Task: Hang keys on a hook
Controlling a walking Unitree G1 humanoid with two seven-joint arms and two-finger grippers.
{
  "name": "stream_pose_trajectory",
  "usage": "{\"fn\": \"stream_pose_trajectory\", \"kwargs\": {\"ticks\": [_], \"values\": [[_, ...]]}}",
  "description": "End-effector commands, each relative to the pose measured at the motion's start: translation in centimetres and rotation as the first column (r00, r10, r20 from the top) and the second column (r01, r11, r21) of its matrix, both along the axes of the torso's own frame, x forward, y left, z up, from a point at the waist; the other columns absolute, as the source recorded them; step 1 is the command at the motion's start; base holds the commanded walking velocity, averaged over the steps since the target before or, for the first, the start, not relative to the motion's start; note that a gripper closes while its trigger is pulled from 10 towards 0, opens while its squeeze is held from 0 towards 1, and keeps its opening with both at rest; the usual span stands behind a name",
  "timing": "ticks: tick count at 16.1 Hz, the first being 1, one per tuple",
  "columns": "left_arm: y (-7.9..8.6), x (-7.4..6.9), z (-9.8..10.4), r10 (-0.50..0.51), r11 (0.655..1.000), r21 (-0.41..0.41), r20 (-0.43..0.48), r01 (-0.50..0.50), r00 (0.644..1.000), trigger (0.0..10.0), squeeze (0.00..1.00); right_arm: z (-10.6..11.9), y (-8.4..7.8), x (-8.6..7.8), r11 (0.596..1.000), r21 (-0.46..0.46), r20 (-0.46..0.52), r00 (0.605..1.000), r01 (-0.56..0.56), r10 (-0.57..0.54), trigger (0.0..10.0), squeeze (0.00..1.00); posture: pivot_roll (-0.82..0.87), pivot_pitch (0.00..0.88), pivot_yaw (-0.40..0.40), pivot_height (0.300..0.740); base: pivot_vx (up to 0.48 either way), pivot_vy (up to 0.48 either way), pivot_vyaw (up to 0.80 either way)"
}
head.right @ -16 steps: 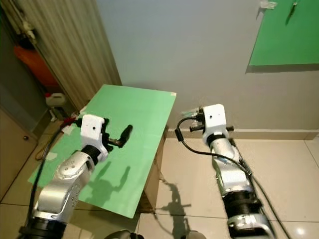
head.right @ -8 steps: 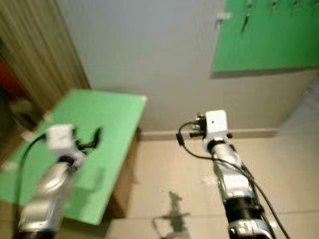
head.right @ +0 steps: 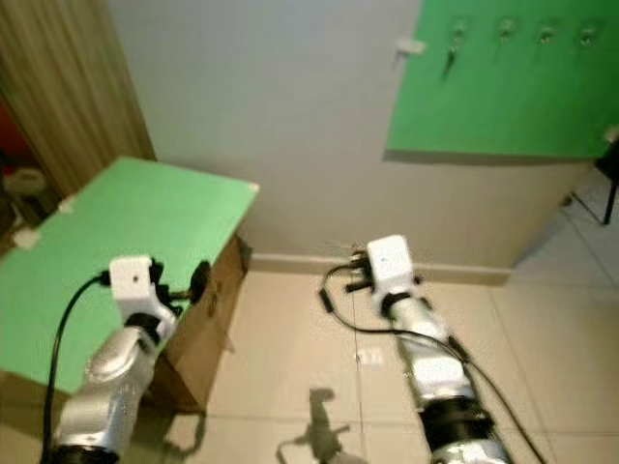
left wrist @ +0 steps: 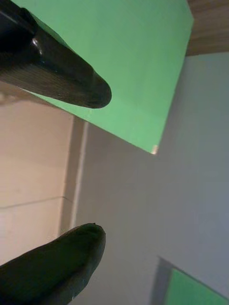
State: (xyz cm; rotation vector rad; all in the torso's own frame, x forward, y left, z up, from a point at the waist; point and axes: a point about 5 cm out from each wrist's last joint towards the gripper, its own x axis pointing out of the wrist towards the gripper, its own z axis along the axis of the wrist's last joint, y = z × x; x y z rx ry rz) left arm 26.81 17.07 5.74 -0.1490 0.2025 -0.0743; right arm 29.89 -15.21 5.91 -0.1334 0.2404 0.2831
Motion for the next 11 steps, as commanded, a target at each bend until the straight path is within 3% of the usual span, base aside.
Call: {"fn": "stream_pose_trajectory", "kwargs": {"ticks": [1,3,6,8,11], "values": [[-0.3,0.8,0.6,-0.035,0.999,0.014,0.026,0.034,0.999,10.0,0.0,0.0,-0.3,-0.1,1.0,-0.01,0.016,1.0,0.011,-0.011,0.0,0.0,-0.16,0.004,0.053,0.74,0.0,-0.439,0.0],[-0.3,1.2,0.7,-0.076,0.996,0.051,0.028,0.075,0.997,10.0,0.0,-0.2,-0.4,-0.3,1.0,-0.013,0.028,0.999,0.028,-0.027,0.0,0.0,-0.17,0.003,0.072,0.74,0.0,-0.435,0.0],[0.3,1.8,1.2,-0.11,0.989,0.101,0.05,0.105,0.993,10.0,0.0,-0.2,-2.0,-0.6,0.985,0.034,0.095,0.981,0.169,-0.172,0.0,0.0,-0.18,0.004,0.085,0.74,0.0,-0.435,0.0],[0.6,2.1,1.6,-0.113,0.99,0.09,0.065,0.107,0.991,10.0,0.0,-0.1,-3.3,-0.9,0.968,0.045,0.135,0.959,0.247,-0.251,0.0,0.0,-0.18,0.0,0.087,0.74,0.0,-0.431,0.0],[0.5,2.4,1.8,-0.093,0.995,0.055,0.077,0.089,0.993,10.0,0.0,-0.5,-3.7,-0.9,0.969,0.044,0.124,0.961,0.243,-0.246,0.0,0.0,-0.17,0.0,0.093,0.74,0.0,-0.43,0.0]]}}
